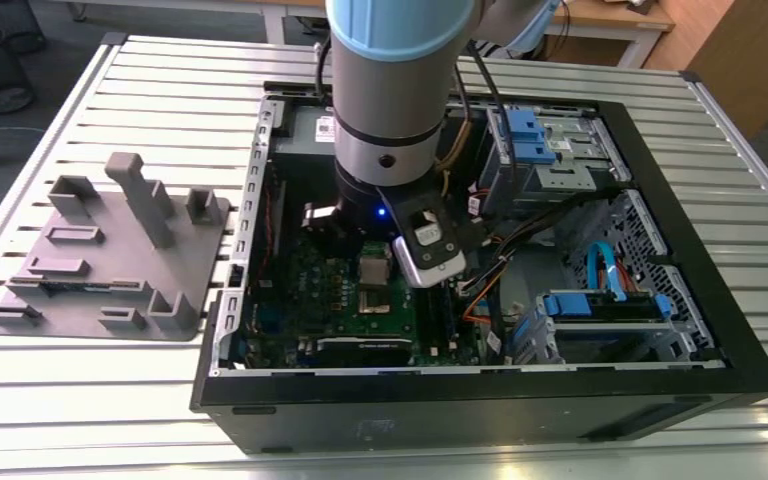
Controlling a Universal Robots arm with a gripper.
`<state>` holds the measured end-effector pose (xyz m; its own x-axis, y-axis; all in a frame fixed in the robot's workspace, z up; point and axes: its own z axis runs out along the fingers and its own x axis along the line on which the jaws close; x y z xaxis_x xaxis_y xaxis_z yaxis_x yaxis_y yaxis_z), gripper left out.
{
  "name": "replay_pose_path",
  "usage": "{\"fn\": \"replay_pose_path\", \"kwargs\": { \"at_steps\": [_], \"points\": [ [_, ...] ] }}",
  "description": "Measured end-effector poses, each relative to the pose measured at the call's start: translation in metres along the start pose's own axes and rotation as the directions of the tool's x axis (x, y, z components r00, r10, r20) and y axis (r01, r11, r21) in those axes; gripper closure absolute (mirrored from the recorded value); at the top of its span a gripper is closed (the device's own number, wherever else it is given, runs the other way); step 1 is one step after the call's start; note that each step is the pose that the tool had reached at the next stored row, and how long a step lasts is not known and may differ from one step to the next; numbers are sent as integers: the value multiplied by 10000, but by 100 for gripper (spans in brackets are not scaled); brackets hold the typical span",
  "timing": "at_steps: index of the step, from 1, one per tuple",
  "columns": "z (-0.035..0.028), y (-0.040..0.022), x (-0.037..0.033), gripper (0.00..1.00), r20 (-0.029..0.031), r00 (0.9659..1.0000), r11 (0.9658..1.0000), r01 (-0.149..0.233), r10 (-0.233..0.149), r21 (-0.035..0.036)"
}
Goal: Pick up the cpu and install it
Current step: 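Place the cpu into insertion slot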
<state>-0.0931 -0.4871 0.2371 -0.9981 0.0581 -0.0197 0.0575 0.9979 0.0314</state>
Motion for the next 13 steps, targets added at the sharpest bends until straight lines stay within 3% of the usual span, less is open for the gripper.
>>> {"fn": "replay_pose_path", "kwargs": {
  "at_steps": [13],
  "points": [
    [169, -6, 19, 53, 27, 10000, 10000, 85, -85, -3]
  ]
}}
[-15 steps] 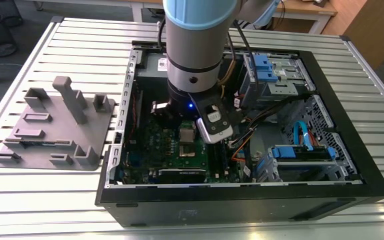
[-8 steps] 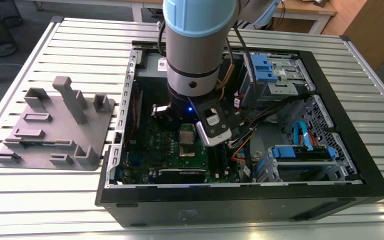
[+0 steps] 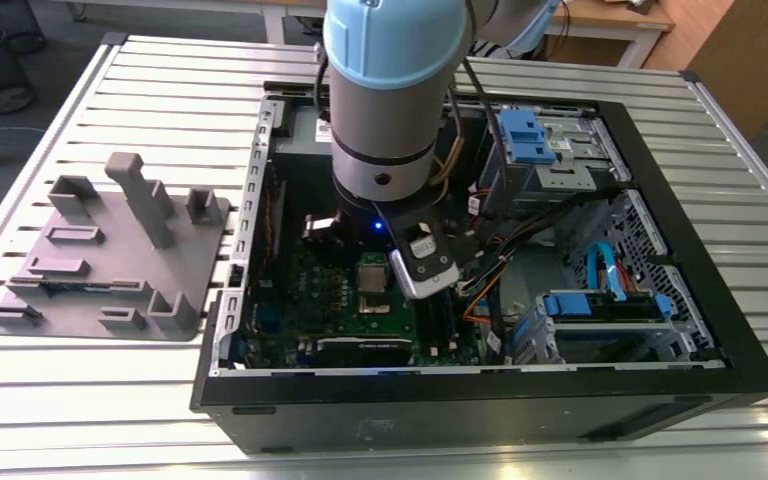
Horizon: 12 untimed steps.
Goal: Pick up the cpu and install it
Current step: 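Place the cpu into insertion slot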
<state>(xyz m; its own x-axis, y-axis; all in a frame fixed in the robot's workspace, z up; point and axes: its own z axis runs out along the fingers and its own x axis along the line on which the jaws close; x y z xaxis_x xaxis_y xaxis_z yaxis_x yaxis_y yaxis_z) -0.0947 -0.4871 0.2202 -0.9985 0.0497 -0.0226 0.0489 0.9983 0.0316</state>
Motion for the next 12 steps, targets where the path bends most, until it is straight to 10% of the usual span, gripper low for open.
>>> {"fn": "replay_pose_path", "kwargs": {
  "at_steps": [12],
  "points": [
    [52, -2, 5, 53, 26, 9992, 9992, 405, -405, -12]
  ]
}}
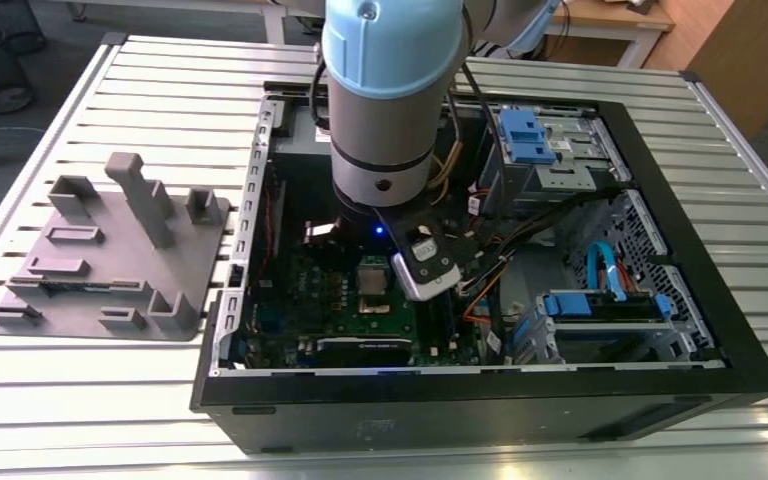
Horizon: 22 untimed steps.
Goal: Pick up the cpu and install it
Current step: 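Place the cpu into insertion slot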
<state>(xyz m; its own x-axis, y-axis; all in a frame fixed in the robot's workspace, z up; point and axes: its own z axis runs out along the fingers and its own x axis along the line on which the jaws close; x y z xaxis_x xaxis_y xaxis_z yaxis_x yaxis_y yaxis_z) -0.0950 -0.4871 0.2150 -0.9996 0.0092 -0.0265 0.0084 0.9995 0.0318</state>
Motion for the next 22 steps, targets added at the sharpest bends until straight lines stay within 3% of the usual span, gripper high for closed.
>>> {"fn": "replay_pose_path", "kwargs": {
  "at_steps": [12, 22],
  "points": [
    [21, -1, 1, 53, 0, 10000, 10000, 0, 0, -1],
    [81, -2, 2, 53, 0, 10000, 10000, 0, 0, -1]
  ]
}}
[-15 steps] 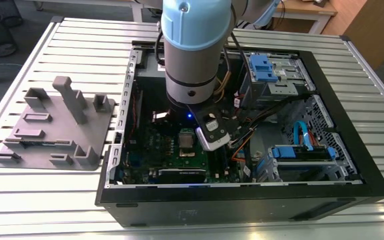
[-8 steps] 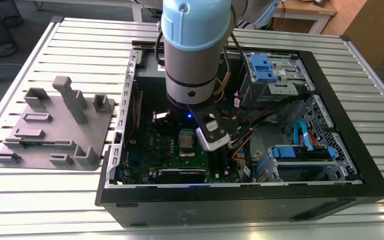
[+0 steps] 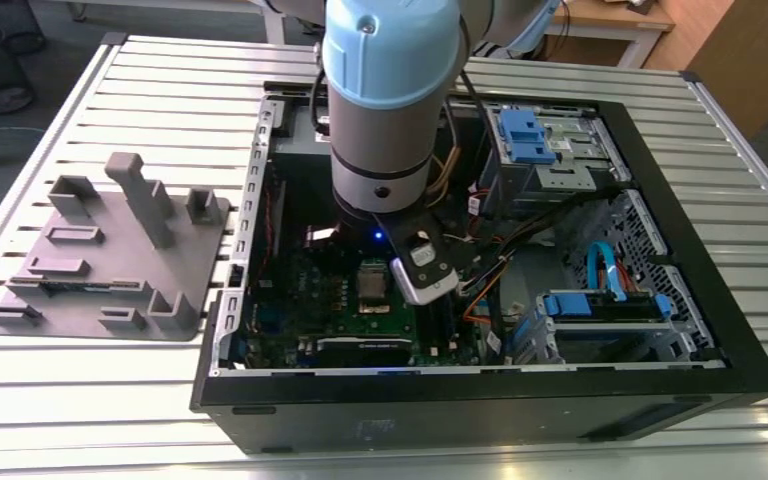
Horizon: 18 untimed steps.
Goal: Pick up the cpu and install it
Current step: 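Place the cpu into insertion slot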
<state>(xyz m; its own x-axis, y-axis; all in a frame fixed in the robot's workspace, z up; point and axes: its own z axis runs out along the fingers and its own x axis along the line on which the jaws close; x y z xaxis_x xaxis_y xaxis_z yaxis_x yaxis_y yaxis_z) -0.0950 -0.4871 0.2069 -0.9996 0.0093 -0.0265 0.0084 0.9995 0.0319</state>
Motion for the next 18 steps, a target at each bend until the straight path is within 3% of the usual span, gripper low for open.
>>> {"fn": "replay_pose_path", "kwargs": {
  "at_steps": [18],
  "points": [
    [102, -59, -31, 53, 1, 10000, 10000, 0, 0, -1]
  ]
}}
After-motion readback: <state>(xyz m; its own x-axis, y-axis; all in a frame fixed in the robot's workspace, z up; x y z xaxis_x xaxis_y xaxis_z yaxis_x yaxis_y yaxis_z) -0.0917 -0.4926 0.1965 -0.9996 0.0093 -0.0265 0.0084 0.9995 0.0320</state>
